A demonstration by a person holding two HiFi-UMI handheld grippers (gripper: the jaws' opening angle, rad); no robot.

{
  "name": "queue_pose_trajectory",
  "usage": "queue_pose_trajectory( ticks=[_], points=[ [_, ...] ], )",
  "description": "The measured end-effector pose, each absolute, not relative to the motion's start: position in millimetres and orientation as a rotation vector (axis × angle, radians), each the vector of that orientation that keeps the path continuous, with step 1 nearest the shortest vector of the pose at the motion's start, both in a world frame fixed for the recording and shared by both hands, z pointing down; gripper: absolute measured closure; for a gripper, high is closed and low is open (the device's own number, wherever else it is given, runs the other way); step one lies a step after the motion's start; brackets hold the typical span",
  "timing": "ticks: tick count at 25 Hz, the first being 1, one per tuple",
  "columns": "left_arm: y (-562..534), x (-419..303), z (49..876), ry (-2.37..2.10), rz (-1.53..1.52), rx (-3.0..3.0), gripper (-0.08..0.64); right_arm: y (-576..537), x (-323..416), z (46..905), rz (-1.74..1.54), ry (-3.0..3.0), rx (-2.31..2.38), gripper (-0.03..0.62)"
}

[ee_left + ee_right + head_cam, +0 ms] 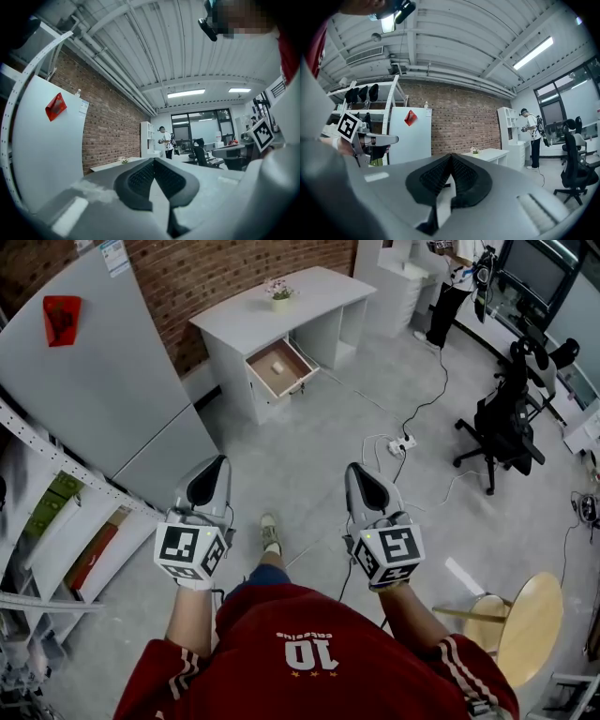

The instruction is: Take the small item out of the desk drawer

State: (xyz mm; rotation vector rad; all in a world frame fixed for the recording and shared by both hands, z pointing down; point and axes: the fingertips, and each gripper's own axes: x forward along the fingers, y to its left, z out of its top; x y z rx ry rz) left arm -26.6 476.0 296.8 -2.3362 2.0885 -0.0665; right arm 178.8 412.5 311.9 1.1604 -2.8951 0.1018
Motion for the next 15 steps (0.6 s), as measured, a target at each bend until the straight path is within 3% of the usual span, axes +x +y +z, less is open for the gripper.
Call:
queue_pose_trajectory(
  ticks=[15],
  points=[
    [176.6,-207.1,320.3,1.955,-0.074,-2.538,0.557,146.8,-36.6,320.8,0.160,-2.804,1.132,0.600]
  ],
)
